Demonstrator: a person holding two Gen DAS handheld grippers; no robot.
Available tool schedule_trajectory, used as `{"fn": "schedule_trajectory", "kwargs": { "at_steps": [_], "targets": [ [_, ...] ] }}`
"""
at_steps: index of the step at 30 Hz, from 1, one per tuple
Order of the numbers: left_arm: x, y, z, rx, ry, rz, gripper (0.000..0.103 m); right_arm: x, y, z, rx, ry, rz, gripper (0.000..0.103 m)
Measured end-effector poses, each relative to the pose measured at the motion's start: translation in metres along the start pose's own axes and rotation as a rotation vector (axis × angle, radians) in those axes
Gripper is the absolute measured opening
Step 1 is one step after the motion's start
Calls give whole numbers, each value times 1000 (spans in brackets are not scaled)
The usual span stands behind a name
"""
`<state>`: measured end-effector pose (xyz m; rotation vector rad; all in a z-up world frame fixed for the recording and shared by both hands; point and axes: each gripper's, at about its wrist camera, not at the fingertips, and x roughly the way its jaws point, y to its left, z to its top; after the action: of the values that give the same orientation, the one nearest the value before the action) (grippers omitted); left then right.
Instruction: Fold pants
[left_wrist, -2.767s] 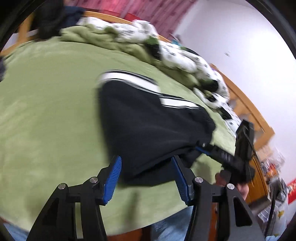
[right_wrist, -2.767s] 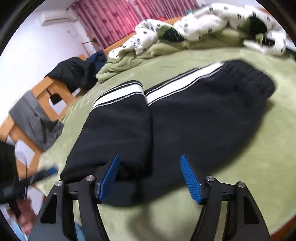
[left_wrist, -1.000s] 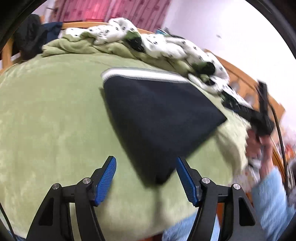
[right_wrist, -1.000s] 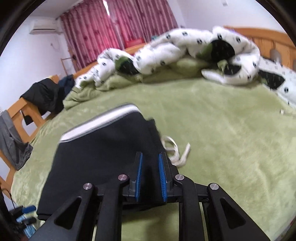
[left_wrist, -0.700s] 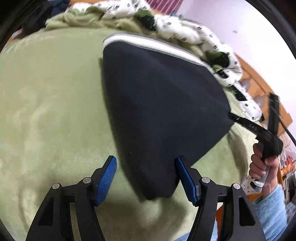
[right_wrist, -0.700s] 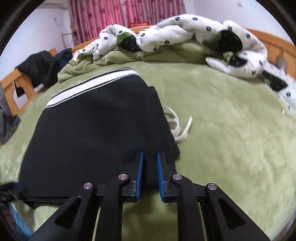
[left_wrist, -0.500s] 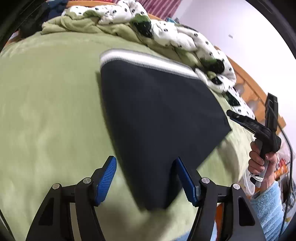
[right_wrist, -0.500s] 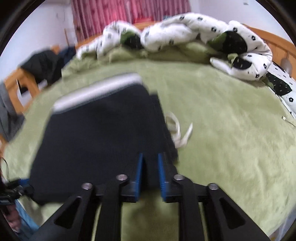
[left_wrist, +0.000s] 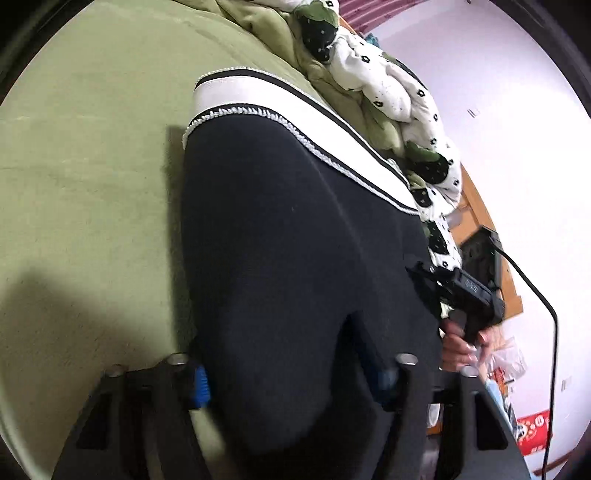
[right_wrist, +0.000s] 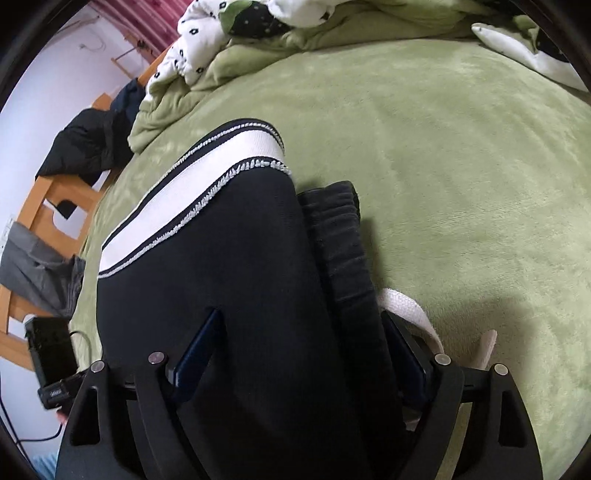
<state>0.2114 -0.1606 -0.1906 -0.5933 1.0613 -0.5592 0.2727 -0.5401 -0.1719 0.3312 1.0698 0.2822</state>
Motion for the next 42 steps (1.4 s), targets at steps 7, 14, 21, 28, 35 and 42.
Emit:
{"fn": "schedule_trajectory", "kwargs": {
  "at_steps": [7,14,21,28,35,42],
  "targets": [
    [-40,-18,15,74,-26,-65,25,-65,36,-17,53,-120,89,22],
    [-150,32,47,107,-49,30,26,-64,152,-56,-8,-215,180,21],
    [-161,117,32,88,38,196,45,29,197,-91,-52,-219,102,32],
    [-181,99,4,205,-67,365,61,5,194,-93,-109,-181,-41,46],
    [-209,111,12,151,-121,398,64,25,225,-38,-153,-240,-103,57],
    [-227,115,8,157,-141,379,64,-1,215,-27,-97,-232,82,15]
  ]
}}
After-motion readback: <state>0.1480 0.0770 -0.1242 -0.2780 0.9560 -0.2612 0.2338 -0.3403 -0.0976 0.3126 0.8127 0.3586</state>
